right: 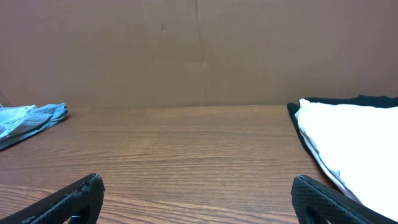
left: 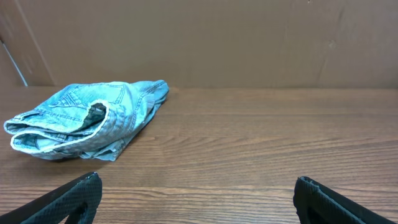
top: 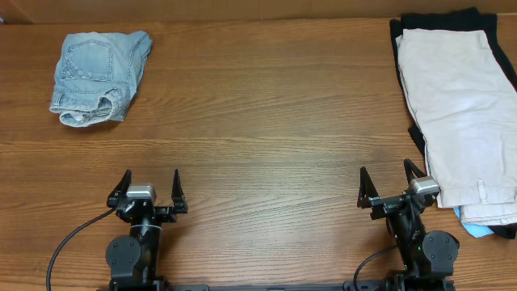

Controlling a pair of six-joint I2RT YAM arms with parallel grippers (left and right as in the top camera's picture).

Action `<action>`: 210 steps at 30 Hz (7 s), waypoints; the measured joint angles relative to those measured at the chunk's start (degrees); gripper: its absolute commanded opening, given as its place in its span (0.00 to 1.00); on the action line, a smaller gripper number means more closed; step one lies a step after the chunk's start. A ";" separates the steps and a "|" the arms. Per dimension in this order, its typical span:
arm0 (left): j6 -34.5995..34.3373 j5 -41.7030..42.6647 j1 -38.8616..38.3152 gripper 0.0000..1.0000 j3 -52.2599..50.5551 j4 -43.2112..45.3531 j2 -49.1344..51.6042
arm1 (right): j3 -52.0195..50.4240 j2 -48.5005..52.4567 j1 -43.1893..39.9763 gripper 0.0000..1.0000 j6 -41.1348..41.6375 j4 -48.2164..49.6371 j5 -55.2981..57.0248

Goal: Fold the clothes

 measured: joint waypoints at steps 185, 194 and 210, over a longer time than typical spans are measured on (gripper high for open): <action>-10.62 10.32 0.00 0.80 73.72 -39.60 86.77 | 49.55 91.82 -16.44 0.52 16.04 -29.27 21.51; -10.64 10.32 0.00 0.81 73.72 -39.60 86.77 | 49.55 92.15 -16.44 0.65 16.39 -30.03 24.65; -10.62 10.32 0.00 0.40 73.72 -38.75 86.77 | 49.99 94.23 -16.46 0.04 15.98 -30.97 27.87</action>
